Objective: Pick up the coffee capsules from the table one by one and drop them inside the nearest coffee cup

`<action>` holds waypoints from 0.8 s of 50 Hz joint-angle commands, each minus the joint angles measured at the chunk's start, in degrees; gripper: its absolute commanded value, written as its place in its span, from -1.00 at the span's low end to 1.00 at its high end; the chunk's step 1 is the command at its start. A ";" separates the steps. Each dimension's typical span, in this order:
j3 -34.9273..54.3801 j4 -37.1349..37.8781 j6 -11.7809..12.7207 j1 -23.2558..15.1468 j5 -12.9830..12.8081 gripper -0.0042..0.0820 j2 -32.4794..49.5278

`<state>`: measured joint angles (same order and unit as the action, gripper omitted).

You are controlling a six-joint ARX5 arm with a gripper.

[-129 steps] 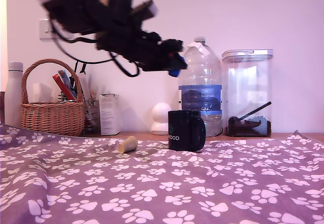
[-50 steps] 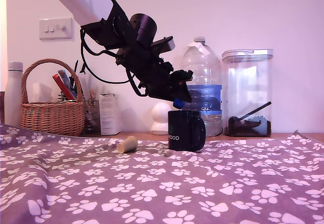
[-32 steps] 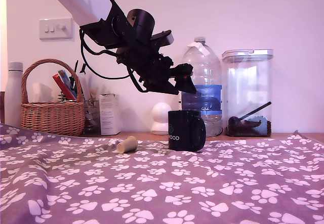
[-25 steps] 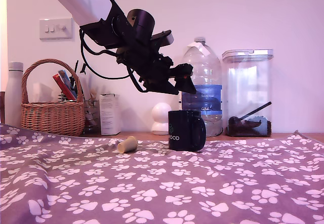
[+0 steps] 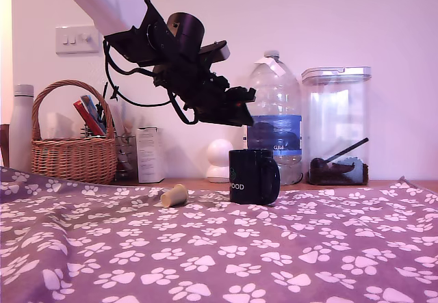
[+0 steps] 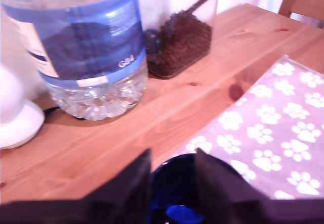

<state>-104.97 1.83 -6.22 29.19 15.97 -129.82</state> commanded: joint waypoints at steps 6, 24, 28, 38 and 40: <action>-0.02 1.16 -0.26 -0.44 1.20 -0.95 -0.63; 15.08 10.99 0.22 -2.25 2.91 -0.95 8.68; 19.80 13.31 0.26 -3.21 2.89 -0.95 11.54; 30.51 16.28 0.37 -5.55 2.75 -0.95 17.55; 32.50 16.83 0.46 -6.03 2.62 -0.95 18.69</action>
<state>-75.57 17.96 -6.13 23.64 18.50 -111.98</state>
